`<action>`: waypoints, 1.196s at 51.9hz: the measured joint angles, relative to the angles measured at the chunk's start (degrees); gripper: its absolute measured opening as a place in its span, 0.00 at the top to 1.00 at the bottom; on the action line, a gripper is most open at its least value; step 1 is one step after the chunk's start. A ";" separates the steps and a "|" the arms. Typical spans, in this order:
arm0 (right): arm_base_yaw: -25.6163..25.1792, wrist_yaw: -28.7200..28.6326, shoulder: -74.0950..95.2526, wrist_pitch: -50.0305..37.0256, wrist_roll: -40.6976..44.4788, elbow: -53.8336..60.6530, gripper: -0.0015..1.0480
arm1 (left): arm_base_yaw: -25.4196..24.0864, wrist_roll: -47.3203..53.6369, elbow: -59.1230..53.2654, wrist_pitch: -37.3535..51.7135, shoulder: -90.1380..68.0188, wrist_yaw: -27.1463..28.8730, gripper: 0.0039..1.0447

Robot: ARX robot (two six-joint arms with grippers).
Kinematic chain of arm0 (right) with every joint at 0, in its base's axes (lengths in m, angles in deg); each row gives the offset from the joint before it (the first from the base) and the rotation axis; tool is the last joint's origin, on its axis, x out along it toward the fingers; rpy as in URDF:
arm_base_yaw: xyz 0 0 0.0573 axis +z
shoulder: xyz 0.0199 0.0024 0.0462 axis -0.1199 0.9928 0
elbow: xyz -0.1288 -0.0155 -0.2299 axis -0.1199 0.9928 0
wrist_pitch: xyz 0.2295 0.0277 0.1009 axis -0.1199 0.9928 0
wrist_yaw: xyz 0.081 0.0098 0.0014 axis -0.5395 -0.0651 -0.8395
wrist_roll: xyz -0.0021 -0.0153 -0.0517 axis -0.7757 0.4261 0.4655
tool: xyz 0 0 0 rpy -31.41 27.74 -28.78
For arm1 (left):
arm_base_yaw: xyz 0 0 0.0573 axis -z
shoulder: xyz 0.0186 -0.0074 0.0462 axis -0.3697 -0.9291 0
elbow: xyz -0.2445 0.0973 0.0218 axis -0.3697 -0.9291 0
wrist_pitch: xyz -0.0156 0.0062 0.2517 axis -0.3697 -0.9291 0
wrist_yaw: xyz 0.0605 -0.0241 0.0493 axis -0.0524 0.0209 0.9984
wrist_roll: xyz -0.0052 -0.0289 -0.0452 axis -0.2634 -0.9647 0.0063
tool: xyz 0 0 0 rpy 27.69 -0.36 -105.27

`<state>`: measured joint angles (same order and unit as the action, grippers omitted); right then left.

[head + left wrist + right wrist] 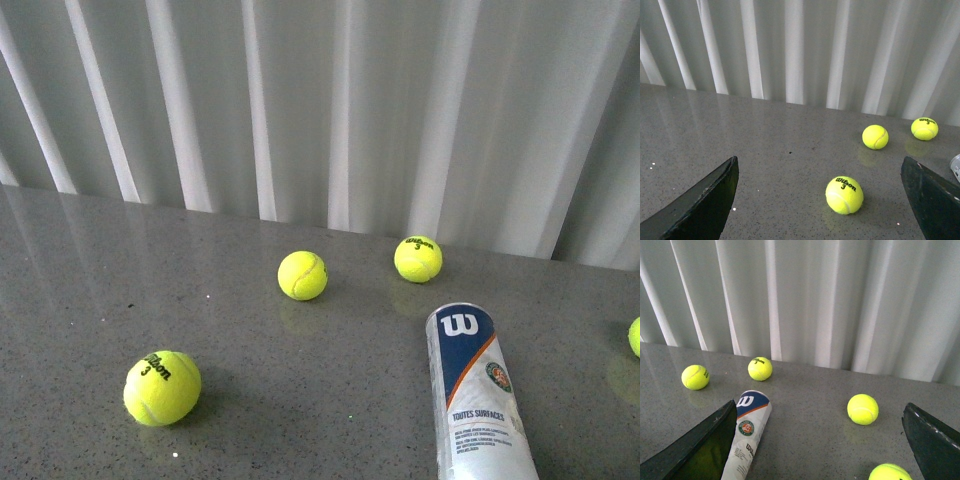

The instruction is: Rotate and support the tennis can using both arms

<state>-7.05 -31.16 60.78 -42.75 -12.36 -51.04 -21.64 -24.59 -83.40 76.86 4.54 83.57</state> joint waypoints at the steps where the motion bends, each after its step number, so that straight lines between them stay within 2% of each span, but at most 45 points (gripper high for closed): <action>1: 0.00 0.00 0.00 0.00 0.00 0.00 0.07 | 0.00 -0.02 0.00 0.00 0.00 0.00 0.06; 57: 0.02 0.13 0.04 0.07 -0.09 0.00 0.07 | 0.00 -0.02 0.00 0.00 0.00 0.00 0.06; 59: 0.24 3.37 2.54 4.26 -1.97 -1.86 0.07 | 0.00 0.00 0.00 0.00 0.00 0.00 0.06; 62: -2.14 2.71 9.75 3.65 -3.43 -4.68 0.07 | 0.00 -0.02 0.00 0.00 0.00 0.02 0.06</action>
<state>-9.19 -28.45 70.53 -39.10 -15.79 -55.72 -21.64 -24.61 -83.40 76.86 4.54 83.60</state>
